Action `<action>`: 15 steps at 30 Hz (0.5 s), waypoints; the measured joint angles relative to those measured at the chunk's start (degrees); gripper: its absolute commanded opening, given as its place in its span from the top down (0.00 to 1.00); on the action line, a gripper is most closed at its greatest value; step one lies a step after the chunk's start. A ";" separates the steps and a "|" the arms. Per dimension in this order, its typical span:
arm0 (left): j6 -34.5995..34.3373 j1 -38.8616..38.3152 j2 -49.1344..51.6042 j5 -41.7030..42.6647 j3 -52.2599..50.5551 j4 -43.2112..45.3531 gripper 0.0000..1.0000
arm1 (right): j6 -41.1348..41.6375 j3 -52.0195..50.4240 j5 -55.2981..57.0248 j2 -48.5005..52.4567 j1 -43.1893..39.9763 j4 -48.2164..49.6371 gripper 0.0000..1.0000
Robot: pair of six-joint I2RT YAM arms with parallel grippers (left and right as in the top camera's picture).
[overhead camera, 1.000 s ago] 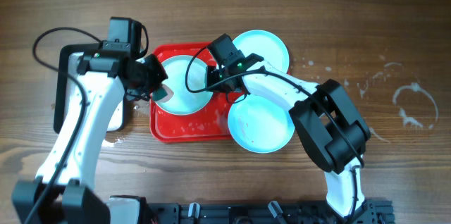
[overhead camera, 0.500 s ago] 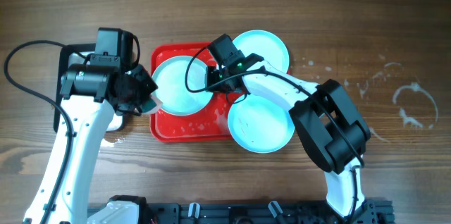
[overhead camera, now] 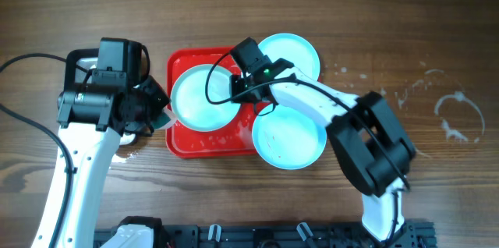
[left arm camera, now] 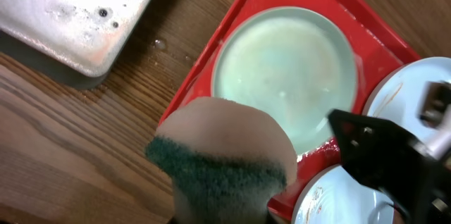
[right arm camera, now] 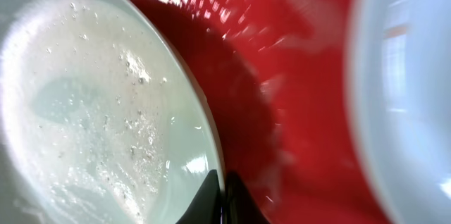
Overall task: Clean dirty plates on tray and stack at the side
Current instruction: 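Lift the scrubbed plate with the right gripper and tilt it upward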
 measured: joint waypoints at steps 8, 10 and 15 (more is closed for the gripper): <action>-1.27 0.00 -0.11 -0.09 0.02 3.58 0.96 | -2.99 -0.02 22.51 -16.98 2.21 -6.69 0.96; -1.51 0.00 -0.11 -0.24 0.02 4.66 0.96 | -3.32 -0.02 28.96 -19.04 4.04 -7.74 0.96; -1.73 0.00 0.13 -0.46 0.02 7.78 0.96 | -5.07 -0.02 49.96 -19.82 12.63 -8.87 0.96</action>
